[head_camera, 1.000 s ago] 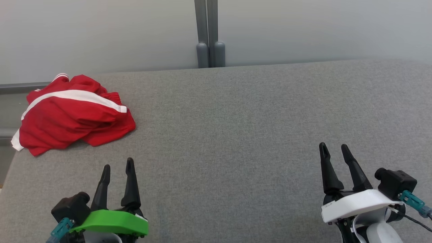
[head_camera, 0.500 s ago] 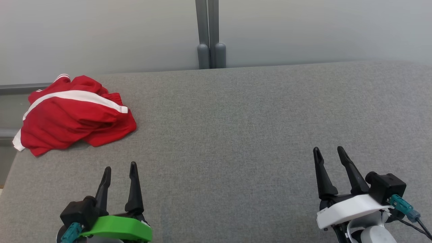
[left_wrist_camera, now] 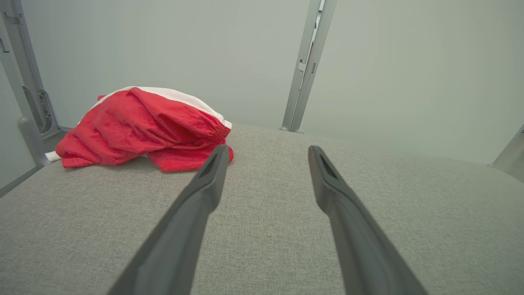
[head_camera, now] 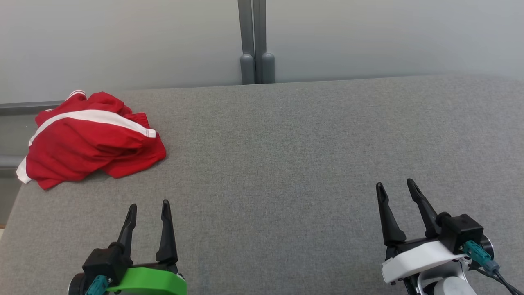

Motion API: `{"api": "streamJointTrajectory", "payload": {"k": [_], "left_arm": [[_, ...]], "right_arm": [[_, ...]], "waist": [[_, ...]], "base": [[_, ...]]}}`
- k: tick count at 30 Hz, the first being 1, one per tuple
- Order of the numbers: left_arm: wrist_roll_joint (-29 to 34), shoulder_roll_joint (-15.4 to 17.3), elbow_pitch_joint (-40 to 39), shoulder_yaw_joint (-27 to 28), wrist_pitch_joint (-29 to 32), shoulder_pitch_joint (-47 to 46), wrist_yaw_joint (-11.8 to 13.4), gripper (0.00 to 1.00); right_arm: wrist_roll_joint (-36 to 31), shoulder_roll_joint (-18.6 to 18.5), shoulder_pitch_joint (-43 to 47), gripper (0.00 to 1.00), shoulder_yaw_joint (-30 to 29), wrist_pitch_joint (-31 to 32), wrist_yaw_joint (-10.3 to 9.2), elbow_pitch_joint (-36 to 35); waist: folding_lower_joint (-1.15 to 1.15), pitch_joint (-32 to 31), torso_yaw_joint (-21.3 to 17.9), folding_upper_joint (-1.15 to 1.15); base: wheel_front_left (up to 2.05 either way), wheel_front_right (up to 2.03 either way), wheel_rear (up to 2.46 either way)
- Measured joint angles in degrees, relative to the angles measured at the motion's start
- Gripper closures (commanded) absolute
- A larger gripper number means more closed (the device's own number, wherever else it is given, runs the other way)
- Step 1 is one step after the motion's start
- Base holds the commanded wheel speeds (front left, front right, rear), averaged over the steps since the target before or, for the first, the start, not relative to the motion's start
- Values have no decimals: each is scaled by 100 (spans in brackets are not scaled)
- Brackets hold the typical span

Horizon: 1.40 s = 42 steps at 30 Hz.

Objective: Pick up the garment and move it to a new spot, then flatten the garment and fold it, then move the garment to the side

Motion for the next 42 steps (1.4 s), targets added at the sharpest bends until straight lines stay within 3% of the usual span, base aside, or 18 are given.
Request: {"api": "streamJointTrajectory", "payload": {"k": [14,42], "left_arm": [[461,5,0,-51,-151,53,66,0],[447,7,123,-49,-151,52,45,0]], "right_arm": [[-546,-5,21,0,10,-148,1,-53],[-522,-5,27,0,-62,-153,1,-86]], "waist": [[0,4,8,0],[0,13,47,0]], "base": [[0,0,0],[0,0,0]]}}
